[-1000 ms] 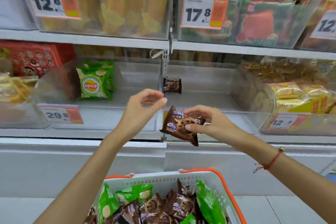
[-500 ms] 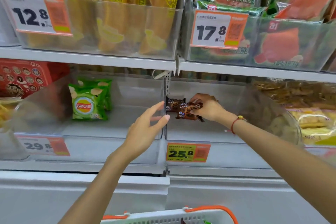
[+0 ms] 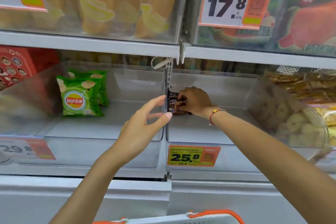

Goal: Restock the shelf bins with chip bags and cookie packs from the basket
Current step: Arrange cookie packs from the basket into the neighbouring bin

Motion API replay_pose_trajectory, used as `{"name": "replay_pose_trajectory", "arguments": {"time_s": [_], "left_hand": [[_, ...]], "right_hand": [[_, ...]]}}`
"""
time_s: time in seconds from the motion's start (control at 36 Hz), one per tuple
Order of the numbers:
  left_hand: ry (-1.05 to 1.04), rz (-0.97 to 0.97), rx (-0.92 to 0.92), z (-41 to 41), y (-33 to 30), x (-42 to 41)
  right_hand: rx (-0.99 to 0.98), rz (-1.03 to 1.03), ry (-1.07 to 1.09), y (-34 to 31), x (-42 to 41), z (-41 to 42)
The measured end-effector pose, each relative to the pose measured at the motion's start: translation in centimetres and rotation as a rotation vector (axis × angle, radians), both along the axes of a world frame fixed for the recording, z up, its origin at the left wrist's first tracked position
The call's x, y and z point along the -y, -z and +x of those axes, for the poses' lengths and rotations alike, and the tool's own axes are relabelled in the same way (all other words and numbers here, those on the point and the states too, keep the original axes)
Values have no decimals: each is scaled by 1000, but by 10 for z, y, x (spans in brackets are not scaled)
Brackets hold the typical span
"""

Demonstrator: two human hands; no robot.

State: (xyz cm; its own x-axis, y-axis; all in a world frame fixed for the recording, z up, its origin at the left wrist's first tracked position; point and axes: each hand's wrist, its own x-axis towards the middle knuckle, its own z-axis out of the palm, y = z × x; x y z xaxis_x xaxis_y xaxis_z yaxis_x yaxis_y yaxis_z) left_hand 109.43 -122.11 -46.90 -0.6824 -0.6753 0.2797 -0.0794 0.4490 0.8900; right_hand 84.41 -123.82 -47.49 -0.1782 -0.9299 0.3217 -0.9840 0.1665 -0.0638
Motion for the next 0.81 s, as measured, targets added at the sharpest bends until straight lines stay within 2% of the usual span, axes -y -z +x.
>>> {"name": "replay_pose_trajectory", "arguments": {"time_s": [0.42, 0.81], "left_hand": [[-4, 8, 2, 0, -2, -3], [-45, -3, 28, 1, -3, -6]], "right_hand": [[-81, -29, 16, 6, 10, 4], [2, 35, 32, -16, -16, 12]]}}
